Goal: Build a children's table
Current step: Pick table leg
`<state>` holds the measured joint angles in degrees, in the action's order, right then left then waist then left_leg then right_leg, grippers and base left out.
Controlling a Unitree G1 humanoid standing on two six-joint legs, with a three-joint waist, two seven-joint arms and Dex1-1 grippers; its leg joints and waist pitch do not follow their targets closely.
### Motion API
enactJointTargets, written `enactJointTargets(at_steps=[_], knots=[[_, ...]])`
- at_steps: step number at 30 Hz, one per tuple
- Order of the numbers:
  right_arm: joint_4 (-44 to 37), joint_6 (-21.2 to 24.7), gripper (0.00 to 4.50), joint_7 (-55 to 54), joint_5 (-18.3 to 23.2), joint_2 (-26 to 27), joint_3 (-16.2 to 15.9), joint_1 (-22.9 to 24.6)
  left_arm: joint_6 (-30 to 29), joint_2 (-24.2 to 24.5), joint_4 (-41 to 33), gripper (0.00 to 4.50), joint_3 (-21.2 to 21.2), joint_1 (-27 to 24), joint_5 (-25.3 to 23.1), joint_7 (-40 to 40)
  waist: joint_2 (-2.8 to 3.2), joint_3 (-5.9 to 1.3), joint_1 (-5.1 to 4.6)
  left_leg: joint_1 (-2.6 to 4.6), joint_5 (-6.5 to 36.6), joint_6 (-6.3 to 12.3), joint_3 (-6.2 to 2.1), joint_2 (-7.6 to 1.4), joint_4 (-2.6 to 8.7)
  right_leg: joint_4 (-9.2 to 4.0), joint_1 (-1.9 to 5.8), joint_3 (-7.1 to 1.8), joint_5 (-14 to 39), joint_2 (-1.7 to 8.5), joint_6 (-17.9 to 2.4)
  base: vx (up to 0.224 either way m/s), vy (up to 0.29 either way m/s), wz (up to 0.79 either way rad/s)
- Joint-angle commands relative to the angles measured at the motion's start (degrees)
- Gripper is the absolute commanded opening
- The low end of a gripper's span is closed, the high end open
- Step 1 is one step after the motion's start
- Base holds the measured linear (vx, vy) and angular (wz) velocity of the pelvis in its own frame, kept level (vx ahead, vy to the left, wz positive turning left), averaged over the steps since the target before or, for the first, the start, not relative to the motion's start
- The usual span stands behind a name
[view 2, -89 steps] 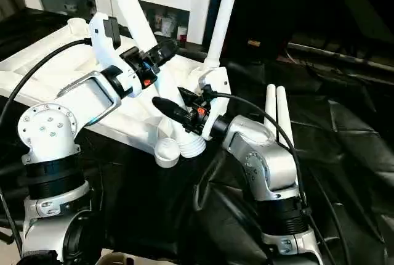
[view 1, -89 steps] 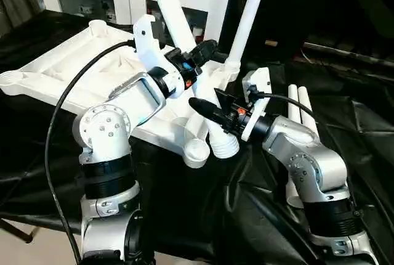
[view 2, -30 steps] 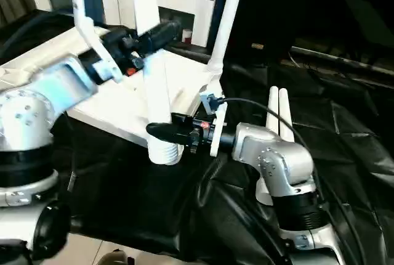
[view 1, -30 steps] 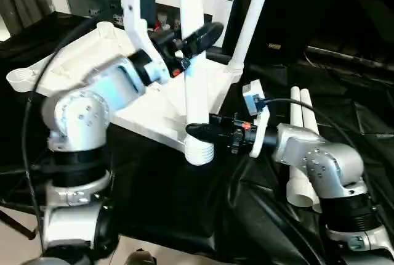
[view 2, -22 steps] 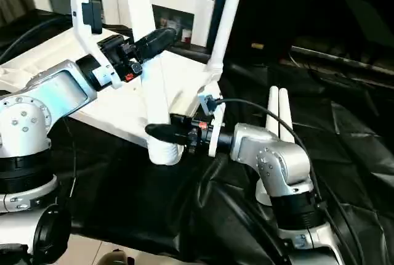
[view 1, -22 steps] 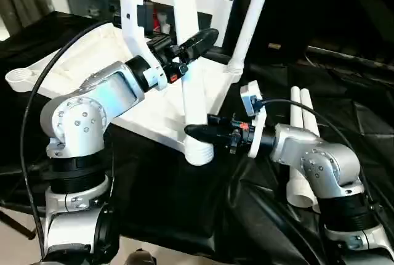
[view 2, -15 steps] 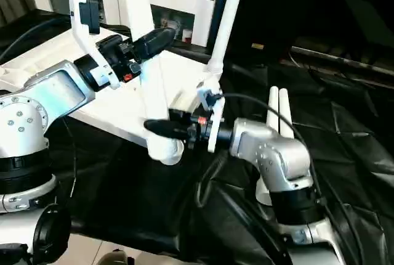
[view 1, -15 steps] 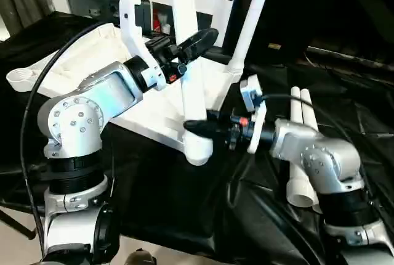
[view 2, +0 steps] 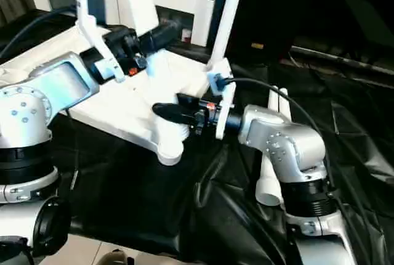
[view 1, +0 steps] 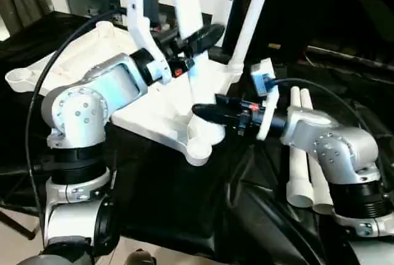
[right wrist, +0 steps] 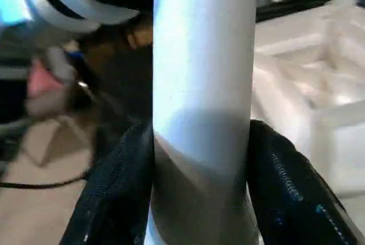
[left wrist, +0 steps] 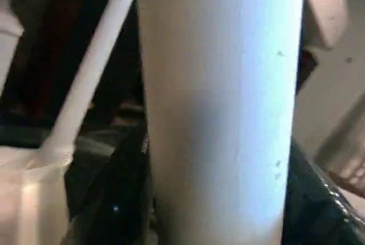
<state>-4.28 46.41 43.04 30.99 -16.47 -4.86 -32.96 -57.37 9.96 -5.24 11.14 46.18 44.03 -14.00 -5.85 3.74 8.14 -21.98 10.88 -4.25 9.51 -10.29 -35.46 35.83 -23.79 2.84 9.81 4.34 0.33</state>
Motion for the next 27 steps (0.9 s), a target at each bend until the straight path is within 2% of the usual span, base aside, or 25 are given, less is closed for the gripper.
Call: enactJointTargets(at_steps=[1,2,3,6,7,10,15,16,17,19,21,24,27], knots=[[-1.2,-3.3,1.94,-3.8,-3.2,1.5,-1.3,-1.8,0.5,-1.2,1.9,2.16,-2.1,-0.3,-4.4,4.9,1.09,-4.09,-0.21,0.93,9.3,-5.61,-0.85,-2.26,5.03,-4.07,3.01,-2.15,13.9,3.68,-6.0,0.0,0.0,0.0],[-0.8,-3.7,1.93,-5.4,-4.0,2.2,-1.5,-1.7,1.0,-1.6,2.0,1.93,-2.4,-0.5,-5.4,6.1,1.21,-4.12,-0.18,0.97,9.5,-5.61,-0.88,-2.32,5.07,-4.04,2.96,-2.14,14.0,3.65,-6.1,0.0,0.0,0.0],[-0.3,-4.0,1.93,-7.4,-5.0,3.2,-1.9,-1.7,1.8,-2.1,2.0,1.93,-3.0,-0.8,-6.8,7.8,1.0,-4.01,-0.27,0.87,10.0,-5.69,-0.91,-2.33,5.14,-4.2,2.87,-2.13,14.6,3.62,-5.7,0.0,0.0,0.0],[0.0,-4.8,1.93,-8.9,-6.0,4.3,-2.5,-1.5,2.5,-3.3,2.3,1.89,-2.4,-1.0,-7.5,10.1,1.15,-4.13,-0.27,0.98,10.3,-5.5,-0.94,-2.39,5.15,-4.05,2.87,-2.13,13.8,3.55,-5.5,0.0,0.0,0.0],[0.4,-5.9,1.93,-10.9,-7.9,5.1,-3.5,-1.2,3.0,-4.7,2.8,1.84,-1.2,-1.2,-8.1,13.0,1.36,-4.11,-0.22,0.99,10.2,-5.55,-0.96,-2.38,5.14,-3.92,2.82,-2.13,12.7,3.49,-5.7,0.0,0.0,0.0],[0.6,-6.9,1.93,-12.3,-9.6,5.8,-4.3,-0.9,3.6,-5.8,2.9,1.84,-0.2,-1.5,-8.7,14.9,1.14,-4.12,-0.27,0.87,10.1,-5.61,-0.92,-2.31,5.12,-3.9,2.94,-2.13,11.6,3.5,-5.7,0.0,0.0,0.0],[0.7,-9.2,1.93,-14.3,-11.7,7.8,-5.4,-0.3,4.4,-7.3,1.4,1.84,0.2,-2.3,-8.4,14.8,1.09,-4.13,-0.23,0.87,10.1,-5.35,-0.93,-2.3,5.14,-3.9,2.9,-2.14,11.2,3.53,-5.5,0.0,0.0,0.0],[0.9,-9.9,1.93,-14.4,-11.8,8.1,-5.2,-0.3,4.5,-7.1,1.1,1.84,0.1,-2.4,-8.3,14.4,1.23,-4.1,-0.23,0.9,10.3,-5.39,-0.96,-2.31,5.2,-3.86,2.86,-2.13,11.1,3.51,-5.5,0.0,0.0,0.0],[0.9,-9.9,1.93,-14.4,-11.8,8.1,-5.2,-0.3,4.5,-7.1,1.1,1.84,0.1,-2.4,-8.3,14.4,1.24,-4.09,-0.23,0.97,10.6,-5.39,-0.95,-2.35,5.2,-3.9,2.8,-2.13,11.1,3.52,-5.5,0.0,0.0,0.0],[1.6,-10.3,2.63,-13.2,-9.1,9.4,-3.1,-0.2,4.6,-5.8,0.4,1.84,-1.2,-2.5,-8.0,11.9,1.26,-4.03,-0.27,1.01,11.5,-5.25,-0.95,-2.31,5.26,-3.98,2.73,-2.14,11.7,3.5,-5.5,0.0,0.0,0.0],[2.0,-9.8,2.65,-11.0,-6.5,9.4,-1.3,-0.2,4.3,-4.2,-0.1,1.84,-3.0,-2.6,-7.8,8.5,1.16,-4.04,-0.29,1.12,12.2,-5.08,-0.92,-2.32,5.3,-4.0,2.65,-2.13,12.5,3.44,-5.2,0.0,0.0,0.0],[2.2,-9.5,2.97,-9.5,-5.9,8.7,-0.6,-0.1,3.9,-3.4,-0.4,1.84,-4.0,-2.8,-7.6,6.3,1.34,-3.96,-0.19,1.11,12.3,-5.07,-0.92,-2.39,5.38,-3.97,2.61,-2.16,12.2,3.47,-5.4,0.0,0.0,0.0],[3.2,-7.1,3.13,-5.5,-4.3,5.4,0.6,-0.6,3.7,-2.0,-1.6,1.84,-5.4,-2.7,-5.8,1.2,1.32,-4.0,-0.03,1.15,11.3,-5.02,-0.81,-2.33,5.29,-3.88,2.73,-2.19,11.1,3.42,-5.7,0.0,0.0,0.0]])
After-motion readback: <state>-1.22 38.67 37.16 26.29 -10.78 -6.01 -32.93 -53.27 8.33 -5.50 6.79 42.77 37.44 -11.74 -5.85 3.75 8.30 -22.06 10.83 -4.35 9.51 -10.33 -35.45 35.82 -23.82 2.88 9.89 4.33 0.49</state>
